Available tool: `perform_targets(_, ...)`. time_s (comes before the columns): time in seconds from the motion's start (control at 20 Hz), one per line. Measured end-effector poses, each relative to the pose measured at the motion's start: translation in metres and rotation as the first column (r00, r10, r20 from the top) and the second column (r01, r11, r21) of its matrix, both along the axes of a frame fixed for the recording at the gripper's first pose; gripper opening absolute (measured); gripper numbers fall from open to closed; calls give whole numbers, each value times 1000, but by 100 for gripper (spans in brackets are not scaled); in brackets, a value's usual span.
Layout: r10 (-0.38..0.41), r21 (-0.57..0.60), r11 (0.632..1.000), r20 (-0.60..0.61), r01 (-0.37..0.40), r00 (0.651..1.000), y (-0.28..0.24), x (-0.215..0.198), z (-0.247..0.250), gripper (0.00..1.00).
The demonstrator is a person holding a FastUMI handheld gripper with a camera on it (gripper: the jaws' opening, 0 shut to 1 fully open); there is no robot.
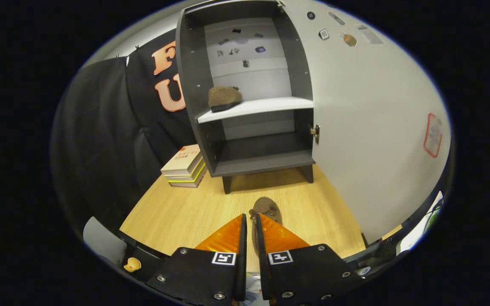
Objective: Open the shoe cabinet door, grab the shoes and put them into the shoe cabinet, then close the shoe cabinet door.
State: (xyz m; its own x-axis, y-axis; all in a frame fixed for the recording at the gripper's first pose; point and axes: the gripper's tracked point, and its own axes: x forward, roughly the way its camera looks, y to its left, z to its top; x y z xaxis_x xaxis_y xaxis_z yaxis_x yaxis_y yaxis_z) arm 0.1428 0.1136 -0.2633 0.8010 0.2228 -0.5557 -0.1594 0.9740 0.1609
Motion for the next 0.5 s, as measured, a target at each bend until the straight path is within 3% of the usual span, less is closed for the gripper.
perform_targets(0.5,55,18,998,-220,-53,974,19,31,-119,16)
